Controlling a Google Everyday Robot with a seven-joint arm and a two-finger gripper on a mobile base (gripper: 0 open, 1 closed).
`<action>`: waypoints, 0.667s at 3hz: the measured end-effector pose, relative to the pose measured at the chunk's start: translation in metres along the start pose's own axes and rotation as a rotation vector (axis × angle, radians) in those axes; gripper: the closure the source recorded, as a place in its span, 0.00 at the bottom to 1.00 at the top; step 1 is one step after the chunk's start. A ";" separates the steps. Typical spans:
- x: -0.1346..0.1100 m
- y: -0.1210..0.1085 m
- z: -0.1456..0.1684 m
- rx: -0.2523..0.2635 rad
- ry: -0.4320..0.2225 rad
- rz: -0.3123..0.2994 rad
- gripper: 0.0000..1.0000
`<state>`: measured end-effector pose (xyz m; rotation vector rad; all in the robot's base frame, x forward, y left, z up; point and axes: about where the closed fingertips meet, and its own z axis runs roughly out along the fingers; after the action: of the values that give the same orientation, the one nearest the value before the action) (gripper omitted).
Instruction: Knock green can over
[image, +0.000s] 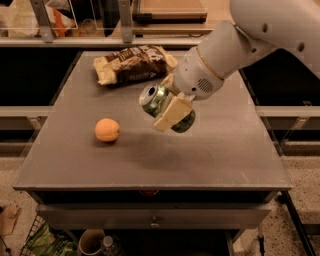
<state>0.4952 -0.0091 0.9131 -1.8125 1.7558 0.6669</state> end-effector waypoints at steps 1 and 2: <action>0.022 0.012 0.013 -0.077 0.252 -0.066 1.00; 0.039 0.010 0.013 -0.100 0.444 -0.139 1.00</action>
Offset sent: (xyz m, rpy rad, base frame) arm -0.0032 -0.0407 -0.0423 -0.6884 -0.0661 0.2358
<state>0.4866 -0.0292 0.8769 -2.2607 1.8669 0.3150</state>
